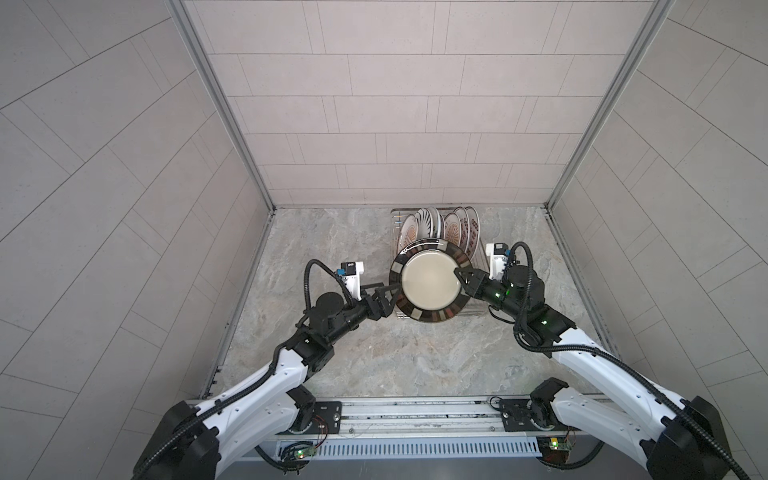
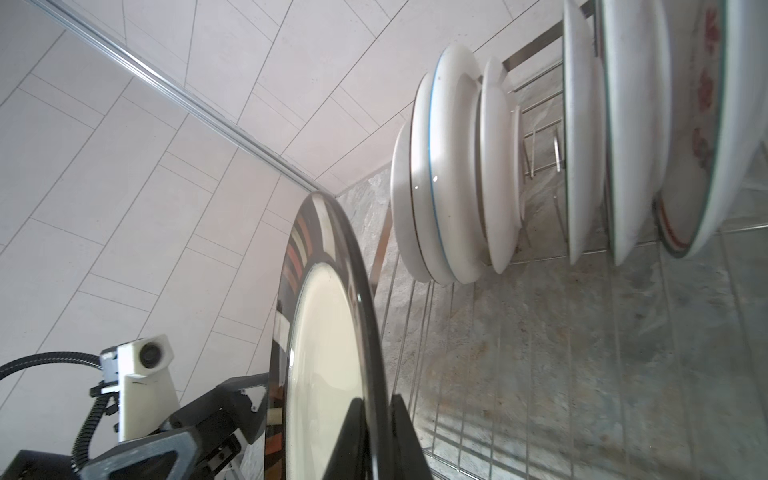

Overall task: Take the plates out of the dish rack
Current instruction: 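Pull the plate out of the rack toward the left gripper with the right gripper, then grasp the plate rim with the left gripper while the right gripper releases it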

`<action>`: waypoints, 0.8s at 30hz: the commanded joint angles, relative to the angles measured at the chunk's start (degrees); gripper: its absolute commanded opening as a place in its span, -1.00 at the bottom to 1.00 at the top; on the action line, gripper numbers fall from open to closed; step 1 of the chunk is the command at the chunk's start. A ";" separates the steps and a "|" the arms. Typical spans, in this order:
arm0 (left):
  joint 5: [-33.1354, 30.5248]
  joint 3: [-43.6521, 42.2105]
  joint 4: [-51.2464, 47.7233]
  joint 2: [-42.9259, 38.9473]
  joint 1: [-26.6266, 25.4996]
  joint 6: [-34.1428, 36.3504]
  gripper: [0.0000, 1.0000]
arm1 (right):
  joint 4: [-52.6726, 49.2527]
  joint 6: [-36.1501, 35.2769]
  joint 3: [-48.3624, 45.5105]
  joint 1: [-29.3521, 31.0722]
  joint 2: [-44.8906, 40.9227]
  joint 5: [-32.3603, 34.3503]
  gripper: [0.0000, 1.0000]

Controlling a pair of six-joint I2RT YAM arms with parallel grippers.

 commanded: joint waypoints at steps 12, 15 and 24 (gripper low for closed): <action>-7.47 -3.12 6.78 -1.46 -0.10 -5.55 -0.14 | 21.33 4.93 1.93 1.87 6.24 -2.56 -1.00; -7.39 -3.35 8.64 -1.80 -0.09 -6.61 -0.30 | 23.42 5.30 1.33 2.22 7.78 -2.91 -1.00; -4.77 -4.28 14.37 3.14 -0.07 -9.23 -0.45 | 23.80 4.30 1.47 2.29 9.31 -3.93 -1.00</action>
